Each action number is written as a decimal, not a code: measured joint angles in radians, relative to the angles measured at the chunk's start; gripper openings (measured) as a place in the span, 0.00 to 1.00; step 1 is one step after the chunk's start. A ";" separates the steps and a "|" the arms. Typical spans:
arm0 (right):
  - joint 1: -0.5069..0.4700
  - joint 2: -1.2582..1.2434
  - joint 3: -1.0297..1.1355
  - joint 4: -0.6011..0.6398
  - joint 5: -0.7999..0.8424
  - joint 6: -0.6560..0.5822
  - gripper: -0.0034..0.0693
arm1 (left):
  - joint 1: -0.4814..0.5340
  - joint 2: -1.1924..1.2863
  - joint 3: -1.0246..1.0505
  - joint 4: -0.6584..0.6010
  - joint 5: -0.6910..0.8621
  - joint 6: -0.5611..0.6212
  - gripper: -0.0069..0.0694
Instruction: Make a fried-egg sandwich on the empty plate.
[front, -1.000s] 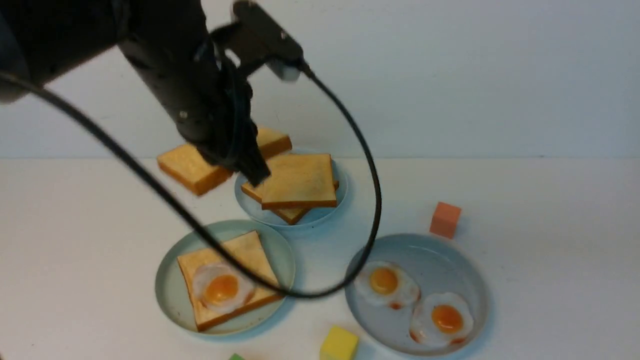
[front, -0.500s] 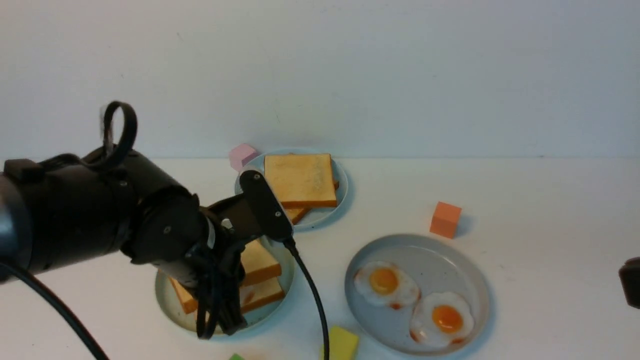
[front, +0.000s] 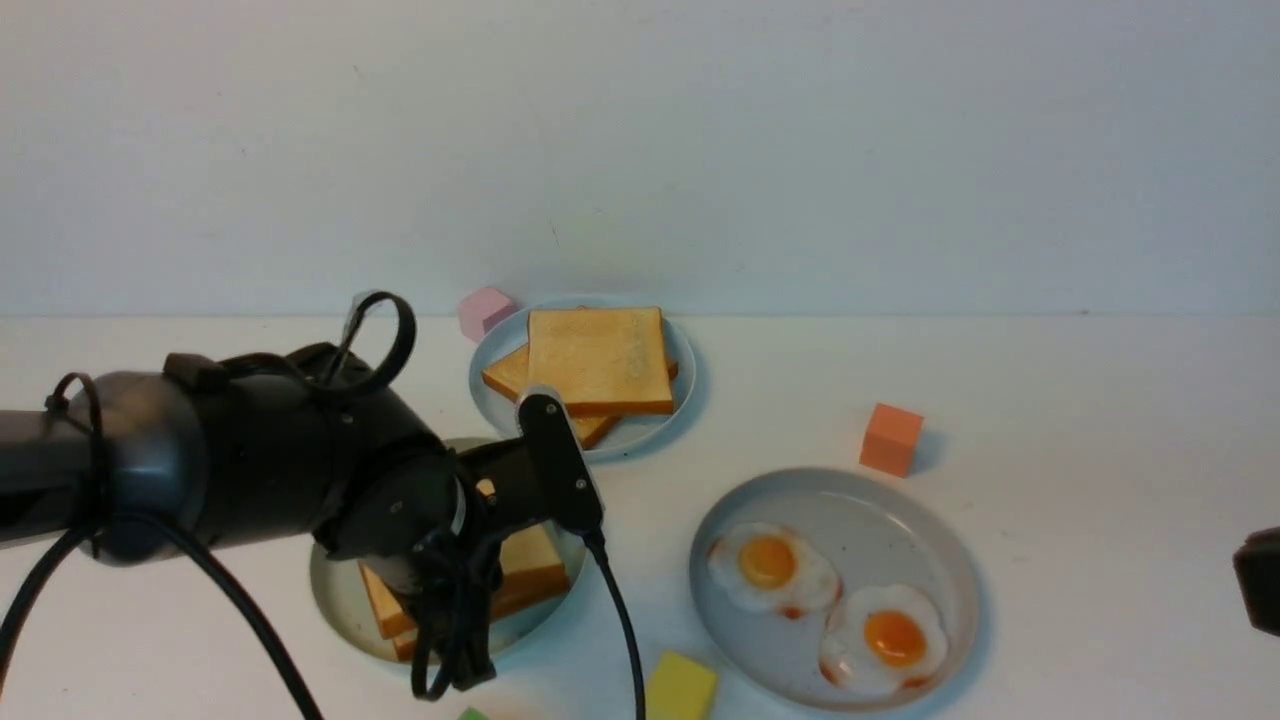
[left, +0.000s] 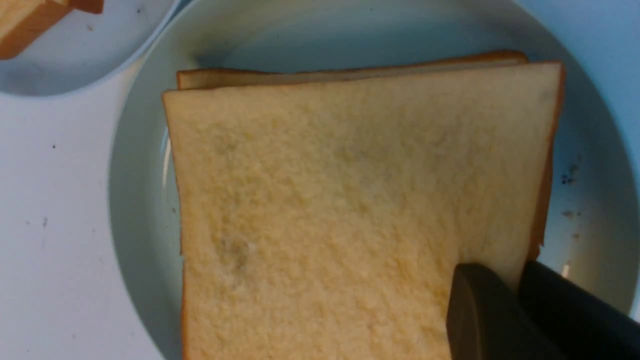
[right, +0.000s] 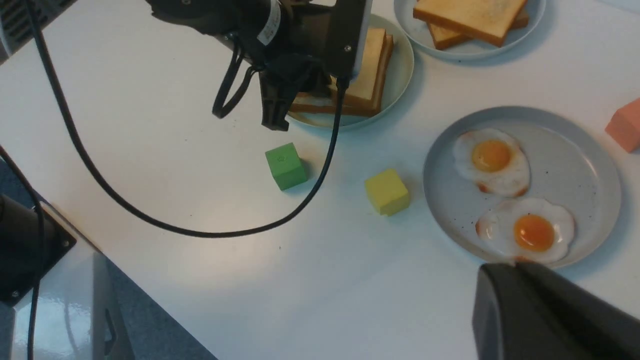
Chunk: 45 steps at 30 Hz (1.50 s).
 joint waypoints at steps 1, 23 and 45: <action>0.000 0.000 0.000 0.002 0.000 -0.004 0.11 | 0.000 0.000 0.000 0.000 -0.001 -0.005 0.17; 0.000 0.000 0.001 0.031 0.000 -0.048 0.14 | -0.012 -0.391 0.002 -0.332 0.058 -0.108 0.58; 0.000 0.000 0.001 0.024 0.000 -0.048 0.05 | -0.028 -1.665 0.750 -0.640 -0.230 -0.151 0.07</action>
